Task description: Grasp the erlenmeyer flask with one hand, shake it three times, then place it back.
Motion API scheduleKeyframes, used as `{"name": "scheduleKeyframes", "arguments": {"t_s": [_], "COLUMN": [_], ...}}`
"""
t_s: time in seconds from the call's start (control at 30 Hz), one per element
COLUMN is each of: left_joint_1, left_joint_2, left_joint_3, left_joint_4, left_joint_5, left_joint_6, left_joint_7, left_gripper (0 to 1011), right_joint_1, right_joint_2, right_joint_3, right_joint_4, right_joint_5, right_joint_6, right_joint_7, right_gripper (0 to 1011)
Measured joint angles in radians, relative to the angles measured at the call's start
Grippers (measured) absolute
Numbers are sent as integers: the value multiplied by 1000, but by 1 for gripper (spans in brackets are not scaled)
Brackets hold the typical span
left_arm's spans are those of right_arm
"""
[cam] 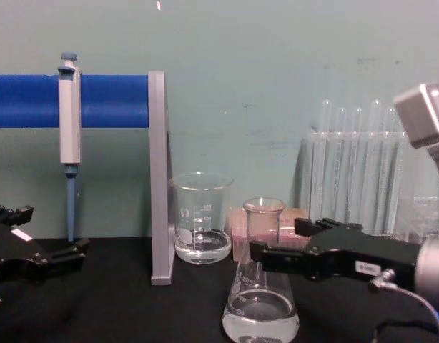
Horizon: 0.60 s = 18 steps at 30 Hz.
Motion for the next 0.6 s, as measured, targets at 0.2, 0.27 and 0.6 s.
{"name": "scheduleKeyframes", "arguments": {"t_s": [0.2, 0.27, 0.6], "left_joint_1": [0, 0, 0], "left_joint_2": [0, 0, 0], "left_joint_3": [0, 0, 0], "left_joint_4": [0, 0, 0], "left_joint_5": [0, 0, 0], "left_joint_6": [0, 0, 0], "left_joint_7": [0, 0, 0], "left_gripper": [1001, 1001, 1001], "right_joint_1": [-40, -53, -93], "right_joint_2": [48, 64, 133], "right_joint_3": [14, 19, 34], "right_joint_4": [-64, -87, -161], "right_joint_5": [22, 33, 74], "right_joint_6": [13, 17, 28], "right_joint_7": [16, 22, 46], "right_gripper": [1003, 1003, 1003]}}
